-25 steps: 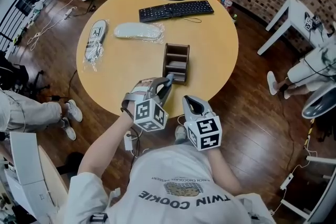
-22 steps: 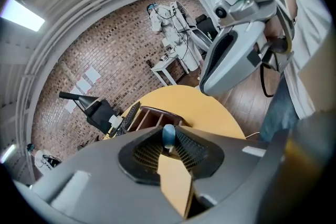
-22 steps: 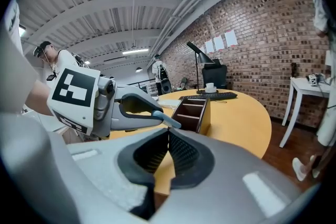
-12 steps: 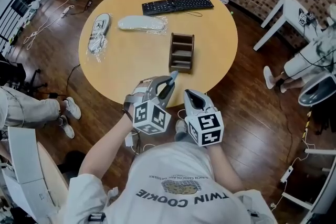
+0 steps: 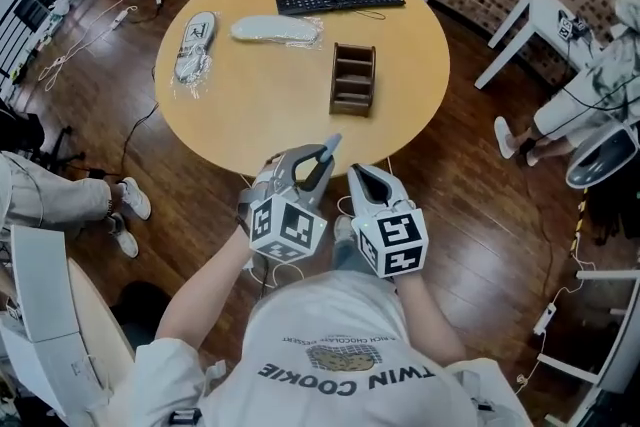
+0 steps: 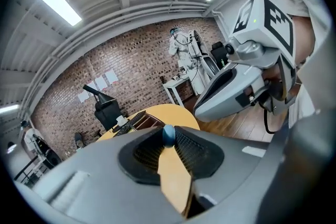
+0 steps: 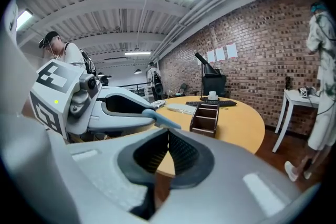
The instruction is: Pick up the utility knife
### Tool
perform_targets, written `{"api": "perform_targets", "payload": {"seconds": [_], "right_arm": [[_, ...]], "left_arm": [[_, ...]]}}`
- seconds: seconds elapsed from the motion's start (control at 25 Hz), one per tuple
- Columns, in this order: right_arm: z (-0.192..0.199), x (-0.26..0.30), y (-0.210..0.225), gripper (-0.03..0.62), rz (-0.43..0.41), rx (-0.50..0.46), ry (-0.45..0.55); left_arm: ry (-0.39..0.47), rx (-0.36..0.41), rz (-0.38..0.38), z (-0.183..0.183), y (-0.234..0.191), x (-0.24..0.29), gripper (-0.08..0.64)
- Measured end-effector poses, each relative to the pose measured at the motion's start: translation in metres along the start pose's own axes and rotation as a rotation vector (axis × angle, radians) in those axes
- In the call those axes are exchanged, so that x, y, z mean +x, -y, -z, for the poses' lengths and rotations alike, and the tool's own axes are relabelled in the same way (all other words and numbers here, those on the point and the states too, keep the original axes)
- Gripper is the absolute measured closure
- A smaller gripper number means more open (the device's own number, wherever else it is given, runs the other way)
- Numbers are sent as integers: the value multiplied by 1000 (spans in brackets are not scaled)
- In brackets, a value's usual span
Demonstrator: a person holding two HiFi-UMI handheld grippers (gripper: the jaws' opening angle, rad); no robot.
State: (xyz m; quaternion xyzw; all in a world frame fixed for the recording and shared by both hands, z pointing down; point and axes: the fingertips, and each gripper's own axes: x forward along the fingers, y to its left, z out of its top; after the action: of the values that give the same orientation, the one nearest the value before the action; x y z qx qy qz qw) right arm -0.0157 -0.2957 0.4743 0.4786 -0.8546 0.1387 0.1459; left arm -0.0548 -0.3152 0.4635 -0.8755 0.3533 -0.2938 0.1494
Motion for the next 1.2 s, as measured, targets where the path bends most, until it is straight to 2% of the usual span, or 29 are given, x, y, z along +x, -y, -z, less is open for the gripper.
{"api": "perform_targets", "payload": {"seconds": [0.28, 0.64, 0.8, 1.2], "right_arm": [[9, -27, -40, 589, 18, -25, -3], [12, -54, -71, 589, 62, -31, 7], [14, -62, -78, 589, 65, -27, 17], [16, -103, -81, 589, 35, -16, 64]], "left_arm": [[36, -99, -14, 6, 20, -44, 486], [81, -296, -25, 8, 36, -88, 486], [87, -361, -39, 8, 41, -100, 486], [112, -438, -90, -19, 75, -120, 486]]}}
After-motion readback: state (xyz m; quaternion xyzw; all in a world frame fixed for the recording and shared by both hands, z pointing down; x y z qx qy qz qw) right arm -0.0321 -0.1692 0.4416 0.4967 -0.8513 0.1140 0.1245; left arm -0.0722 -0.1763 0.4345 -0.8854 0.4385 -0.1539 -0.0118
